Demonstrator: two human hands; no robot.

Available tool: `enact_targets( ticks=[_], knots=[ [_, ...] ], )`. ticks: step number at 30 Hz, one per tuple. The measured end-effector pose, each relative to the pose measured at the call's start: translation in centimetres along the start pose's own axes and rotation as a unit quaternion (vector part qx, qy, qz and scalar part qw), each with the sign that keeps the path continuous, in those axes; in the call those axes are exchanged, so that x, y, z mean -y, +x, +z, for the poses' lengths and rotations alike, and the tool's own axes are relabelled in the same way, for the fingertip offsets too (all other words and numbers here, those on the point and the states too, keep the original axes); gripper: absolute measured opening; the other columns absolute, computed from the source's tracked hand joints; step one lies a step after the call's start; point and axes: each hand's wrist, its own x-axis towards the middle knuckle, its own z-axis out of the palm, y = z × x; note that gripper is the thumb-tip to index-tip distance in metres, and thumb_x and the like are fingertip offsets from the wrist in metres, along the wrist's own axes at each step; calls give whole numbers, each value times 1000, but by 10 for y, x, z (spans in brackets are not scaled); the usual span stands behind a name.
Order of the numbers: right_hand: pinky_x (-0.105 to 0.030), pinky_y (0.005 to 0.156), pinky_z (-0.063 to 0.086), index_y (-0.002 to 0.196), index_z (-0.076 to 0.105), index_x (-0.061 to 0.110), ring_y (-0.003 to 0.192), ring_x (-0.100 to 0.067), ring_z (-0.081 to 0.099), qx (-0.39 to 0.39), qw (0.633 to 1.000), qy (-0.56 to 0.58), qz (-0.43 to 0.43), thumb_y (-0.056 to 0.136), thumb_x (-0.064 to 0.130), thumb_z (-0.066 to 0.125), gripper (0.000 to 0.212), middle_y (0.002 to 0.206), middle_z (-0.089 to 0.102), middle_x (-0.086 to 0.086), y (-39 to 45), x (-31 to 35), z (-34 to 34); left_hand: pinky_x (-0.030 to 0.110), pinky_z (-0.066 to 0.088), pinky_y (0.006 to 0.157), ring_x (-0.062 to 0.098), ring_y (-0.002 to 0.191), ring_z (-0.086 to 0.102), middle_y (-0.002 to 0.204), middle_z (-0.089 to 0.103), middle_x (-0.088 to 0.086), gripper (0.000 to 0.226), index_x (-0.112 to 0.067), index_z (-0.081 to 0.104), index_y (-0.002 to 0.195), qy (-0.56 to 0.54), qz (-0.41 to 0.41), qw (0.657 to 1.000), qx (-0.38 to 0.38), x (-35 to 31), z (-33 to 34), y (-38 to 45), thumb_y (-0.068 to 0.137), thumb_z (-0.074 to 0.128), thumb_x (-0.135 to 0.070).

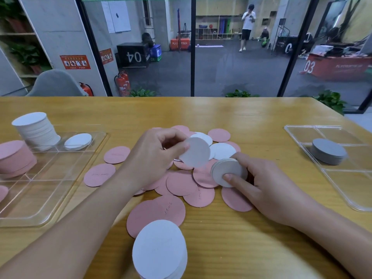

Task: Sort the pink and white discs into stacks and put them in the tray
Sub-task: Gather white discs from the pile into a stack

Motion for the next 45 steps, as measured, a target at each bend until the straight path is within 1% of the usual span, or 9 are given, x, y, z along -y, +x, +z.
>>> enact_targets(
  ticks=[9,11,15,20,25,29,34,38,45],
  knots=[
    [-22,64,42,107,60,33,78,-15,57,-16,1000,-19,-5,105,36,66,7,88,63,13,0,3,0,39,63,95,23,96,79,102,84,0,22,-13,85,114,-48,47,988,139,-4,23,-8,108,67,-3],
    [-24,64,41,95,57,31,78,-14,55,5,999,-39,-17,105,34,65,13,87,60,13,1,3,2,34,59,102,13,111,77,113,83,-12,28,-21,85,120,-3,66,984,165,-1,27,-9,108,66,-4],
    [-28,63,40,89,49,27,72,-14,51,15,999,-43,-7,106,38,62,24,84,57,13,0,1,4,32,48,103,9,121,58,116,77,-25,26,-33,84,121,195,138,969,67,15,30,2,107,71,-16],
    [-31,64,41,89,47,25,72,-16,49,21,999,-31,-12,106,38,62,26,82,56,10,-1,2,3,38,36,119,10,138,43,148,62,-21,32,-32,69,144,296,78,945,113,19,26,8,115,55,-31],
    [-38,67,43,91,50,20,72,-18,49,27,999,-27,-14,106,39,62,27,78,56,6,-1,1,0,44,48,98,19,111,53,103,67,-8,35,-23,67,102,356,55,924,130,23,21,8,112,38,-39],
    [-37,67,42,90,50,22,72,-18,49,26,999,-24,-13,106,38,63,25,80,56,7,-1,2,0,43,52,83,13,95,55,88,61,-10,25,-31,66,84,348,39,934,74,19,12,4,105,55,-35],
    [-35,65,42,91,51,22,71,-18,48,25,999,-22,-12,106,38,64,25,81,56,6,-1,0,0,41,52,93,11,109,57,112,68,-18,6,-36,70,106,298,13,954,32,22,11,3,105,64,-36],
    [-33,63,40,89,50,24,69,-16,47,24,999,-20,-14,106,38,64,26,80,56,8,-1,0,0,31,37,103,12,136,38,138,54,-16,43,-37,64,142,318,-30,946,48,20,13,0,103,65,-54],
    [-31,63,39,87,50,25,70,-16,48,22,999,-26,-17,106,38,64,27,80,56,8,-1,0,0,32,40,100,13,127,42,128,55,-17,36,-38,66,128,318,-32,947,33,17,15,0,96,74,-53]
  ],
)
